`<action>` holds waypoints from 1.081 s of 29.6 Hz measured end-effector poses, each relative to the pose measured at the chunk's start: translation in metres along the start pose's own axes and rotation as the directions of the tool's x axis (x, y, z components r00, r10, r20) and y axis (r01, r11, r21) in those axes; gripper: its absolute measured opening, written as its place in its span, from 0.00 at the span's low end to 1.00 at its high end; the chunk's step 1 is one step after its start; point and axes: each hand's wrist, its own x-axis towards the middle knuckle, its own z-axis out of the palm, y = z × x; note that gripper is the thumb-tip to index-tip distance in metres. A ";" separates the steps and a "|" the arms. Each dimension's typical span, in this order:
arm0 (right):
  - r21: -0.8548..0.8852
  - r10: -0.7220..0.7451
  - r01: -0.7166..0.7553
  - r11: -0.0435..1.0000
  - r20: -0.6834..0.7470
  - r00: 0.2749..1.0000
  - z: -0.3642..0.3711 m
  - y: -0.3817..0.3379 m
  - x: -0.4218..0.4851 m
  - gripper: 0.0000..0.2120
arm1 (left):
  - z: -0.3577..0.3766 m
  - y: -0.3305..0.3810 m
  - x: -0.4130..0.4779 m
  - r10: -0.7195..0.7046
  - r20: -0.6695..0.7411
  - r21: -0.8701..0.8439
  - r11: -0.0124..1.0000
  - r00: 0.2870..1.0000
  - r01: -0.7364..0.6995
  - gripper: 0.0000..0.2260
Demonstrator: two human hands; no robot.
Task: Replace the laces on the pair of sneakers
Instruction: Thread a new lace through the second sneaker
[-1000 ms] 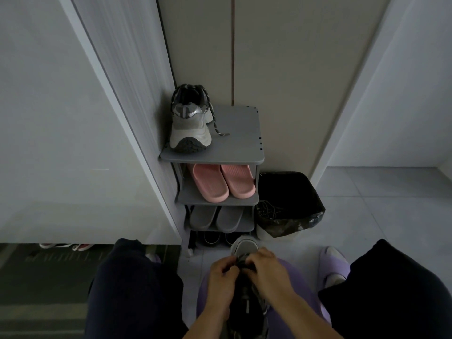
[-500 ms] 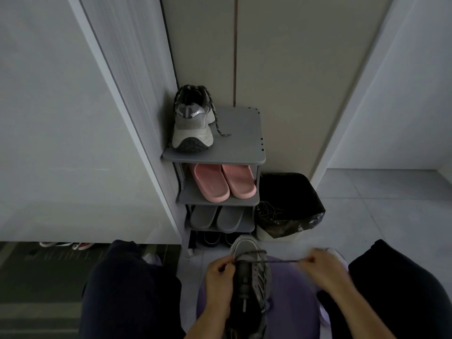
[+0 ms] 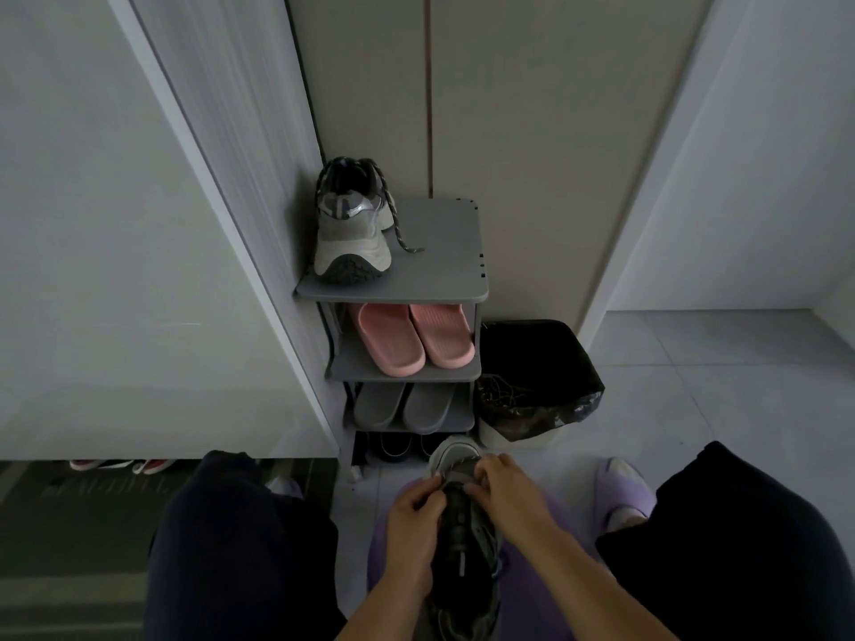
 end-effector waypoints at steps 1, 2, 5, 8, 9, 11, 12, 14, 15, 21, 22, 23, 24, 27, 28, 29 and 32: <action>-0.031 0.008 -0.008 0.999 -0.002 1.000 -0.001 -0.002 0.001 0.13 | 0.000 -0.001 -0.001 -0.003 -0.007 0.001 1.000 1.000 0.003 0.12; -0.079 -0.002 0.002 0.997 -0.001 1.000 -0.002 -0.005 -0.001 0.13 | 0.001 0.000 -0.003 0.015 -0.003 -0.003 1.000 1.000 -0.015 0.11; -0.157 -0.056 0.049 0.986 -0.040 0.998 -0.002 -0.005 -0.006 0.10 | 0.001 0.000 -0.006 0.085 0.005 0.011 0.996 0.996 -0.085 0.09; -0.035 -0.010 0.010 0.999 -0.017 1.000 -0.006 0.000 -0.012 0.07 | 0.004 -0.014 0.005 0.171 0.075 0.132 0.975 0.982 -0.179 0.11; -0.043 0.012 -0.010 0.999 0.029 1.000 -0.006 -0.003 -0.010 0.09 | 0.004 -0.021 0.011 0.182 0.094 0.139 0.971 0.979 -0.194 0.13; -0.146 0.008 0.009 0.989 0.112 0.994 -0.006 -0.015 -0.008 0.11 | 0.005 -0.031 0.019 0.171 0.102 0.153 0.971 0.980 -0.185 0.15; -0.170 -0.038 0.061 0.984 0.137 0.990 -0.008 -0.019 -0.008 0.09 | 0.005 -0.026 0.016 0.176 0.096 0.165 0.968 0.980 -0.190 0.13; -0.040 -0.118 0.131 0.991 0.224 0.967 -0.022 -0.013 -0.019 0.12 | 0.003 -0.020 0.013 0.170 0.077 0.180 0.967 0.982 -0.182 0.11; 0.097 -0.123 0.097 0.991 0.309 0.943 -0.035 -0.001 -0.027 0.14 | 0.004 -0.018 0.012 0.163 0.079 0.183 0.967 0.983 -0.175 0.12; -0.024 -0.009 0.030 0.999 0.611 0.792 -0.048 0.048 -0.038 0.14 | 0.004 -0.015 0.010 0.090 0.046 0.131 0.987 0.995 -0.095 0.16; -0.071 -0.017 0.083 0.994 0.650 0.759 -0.039 0.045 -0.035 0.12 | 0.003 -0.016 0.011 0.095 0.047 0.124 0.987 0.994 -0.100 0.16; -0.110 -0.017 0.122 0.986 0.667 0.745 -0.031 0.042 -0.033 0.11 | 0.003 -0.017 0.011 0.095 0.052 0.125 0.987 0.994 -0.101 0.16; -0.140 0.008 0.111 0.984 0.655 0.756 -0.027 0.044 -0.030 0.11 | 0.004 -0.016 0.012 0.099 0.058 0.130 0.986 0.993 -0.106 0.16; -0.052 -0.007 0.032 0.998 0.423 0.906 -0.027 0.034 -0.015 0.10 | 0.003 -0.019 0.014 0.108 0.058 0.152 0.982 0.992 -0.116 0.15; 0.022 -0.034 0.028 0.999 0.357 0.933 -0.025 0.024 -0.012 0.11 | 0.003 -0.018 0.014 0.118 0.063 0.162 0.979 0.991 -0.127 0.14; 0.085 -0.075 0.052 0.995 0.306 0.949 -0.021 0.011 -0.009 0.11 | 0.003 -0.017 0.014 0.127 0.073 0.164 0.977 0.989 -0.137 0.14; 0.502 -0.172 0.052 0.863 0.195 0.966 -0.016 -0.009 -0.020 0.16 | 0.002 -0.017 0.014 0.141 0.074 0.193 0.969 0.987 -0.153 0.14</action>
